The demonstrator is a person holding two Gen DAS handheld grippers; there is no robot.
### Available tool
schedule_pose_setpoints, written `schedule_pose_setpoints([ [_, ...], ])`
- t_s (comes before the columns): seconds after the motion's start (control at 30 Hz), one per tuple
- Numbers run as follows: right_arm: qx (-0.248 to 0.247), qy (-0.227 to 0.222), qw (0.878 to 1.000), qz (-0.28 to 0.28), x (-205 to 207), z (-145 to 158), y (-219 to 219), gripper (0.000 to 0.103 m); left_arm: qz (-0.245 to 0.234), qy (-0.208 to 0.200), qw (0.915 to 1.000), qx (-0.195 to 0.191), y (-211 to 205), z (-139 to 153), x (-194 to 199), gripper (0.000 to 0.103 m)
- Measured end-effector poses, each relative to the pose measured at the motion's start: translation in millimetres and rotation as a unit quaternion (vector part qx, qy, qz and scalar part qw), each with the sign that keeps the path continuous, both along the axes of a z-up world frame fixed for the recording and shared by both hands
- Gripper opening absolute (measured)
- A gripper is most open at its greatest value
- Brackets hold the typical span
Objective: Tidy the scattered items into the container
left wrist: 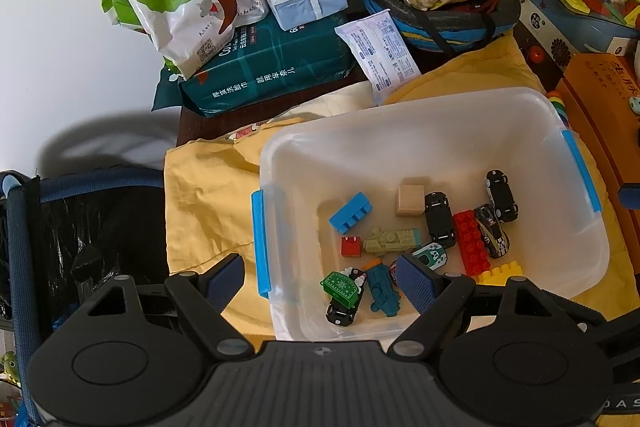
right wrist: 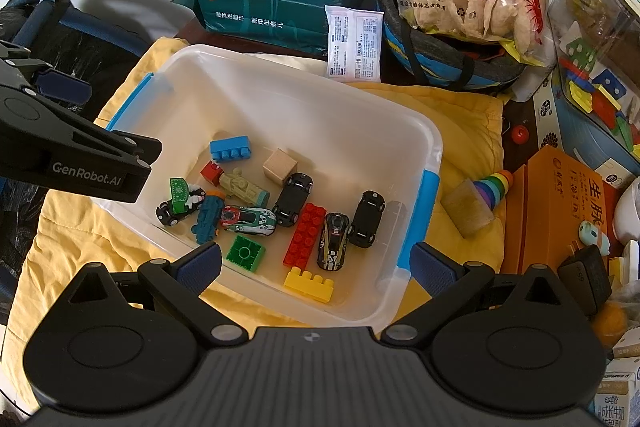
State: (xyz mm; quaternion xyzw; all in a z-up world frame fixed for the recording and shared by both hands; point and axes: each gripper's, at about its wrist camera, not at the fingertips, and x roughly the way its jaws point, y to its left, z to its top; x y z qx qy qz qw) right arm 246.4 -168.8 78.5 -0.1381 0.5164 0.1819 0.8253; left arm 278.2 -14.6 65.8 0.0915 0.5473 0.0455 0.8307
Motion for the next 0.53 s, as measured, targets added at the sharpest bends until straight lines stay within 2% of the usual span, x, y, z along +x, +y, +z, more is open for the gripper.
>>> schedule_pose_setpoints([
  [0.27, -0.001, 0.000, 1.000, 0.000, 0.6, -0.6, -1.6, 0.103, 0.012, 0.007, 0.9999, 0.003, 0.3, -2.2, 2.9, 0.087],
  [0.4, 0.000, 0.003, 1.000, 0.000, 0.2, -2.5, -2.6, 0.103, 0.013, -0.034, 0.9993, -0.001, -0.9, 5.9, -6.6, 0.090],
  [0.53, -0.001, 0.003, 1.000, 0.000, 0.2, -3.0, -1.9, 0.103, 0.003, -0.045, 0.9989, 0.014, -6.4, 10.3, -5.1, 0.090],
])
